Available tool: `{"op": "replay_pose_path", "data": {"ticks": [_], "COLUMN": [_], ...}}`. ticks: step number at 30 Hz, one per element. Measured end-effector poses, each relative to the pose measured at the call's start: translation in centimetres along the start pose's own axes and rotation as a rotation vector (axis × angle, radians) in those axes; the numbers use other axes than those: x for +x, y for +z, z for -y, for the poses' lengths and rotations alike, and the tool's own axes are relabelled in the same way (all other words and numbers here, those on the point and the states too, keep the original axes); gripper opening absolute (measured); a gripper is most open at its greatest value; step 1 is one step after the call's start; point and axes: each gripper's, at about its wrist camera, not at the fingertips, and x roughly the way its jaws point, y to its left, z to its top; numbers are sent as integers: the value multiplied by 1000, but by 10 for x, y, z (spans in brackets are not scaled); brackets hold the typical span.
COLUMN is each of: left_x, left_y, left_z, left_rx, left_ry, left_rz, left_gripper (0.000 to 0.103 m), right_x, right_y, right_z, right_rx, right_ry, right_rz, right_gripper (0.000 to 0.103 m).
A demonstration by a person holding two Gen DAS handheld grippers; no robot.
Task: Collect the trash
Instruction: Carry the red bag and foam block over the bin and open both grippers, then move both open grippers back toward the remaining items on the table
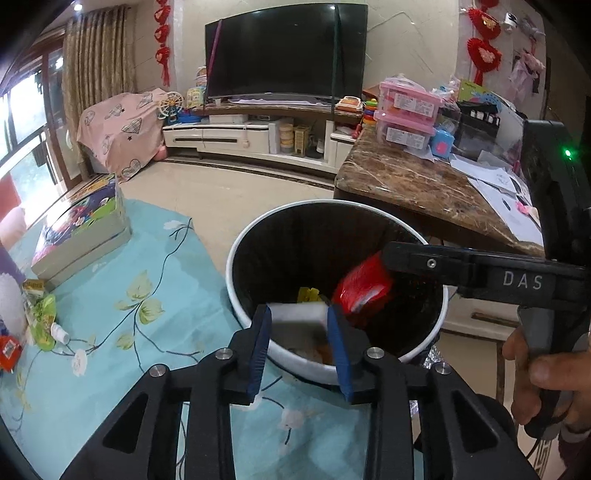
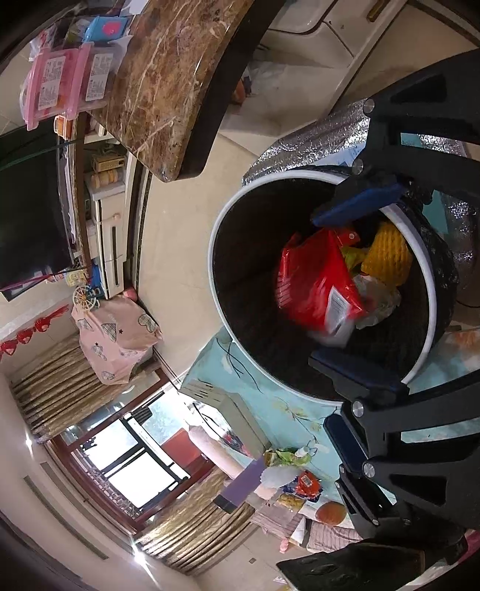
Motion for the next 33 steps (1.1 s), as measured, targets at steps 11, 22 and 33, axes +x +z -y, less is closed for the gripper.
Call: {"op": "replay_pose_path", "data": {"ticks": [11,22,33], "left_x": [-26,-75,-123], "left_y": [-33,-82,-122], "left_z": [-31,-89,-140], "left_rx": [-121,-291,-411], "left_ry": [9,81,178], "left_rz": [17,23,39], "left_gripper": [53,58,59], "right_x": [-10,-7,24], "right_y": [-8,-28,-56], "right_z": [-13,-77,-143], "right_rx": [18,-59,-141], "right_ry": [2,85,173], "right_rz": [32,35,-48], "right_gripper": [84,92,92]}}
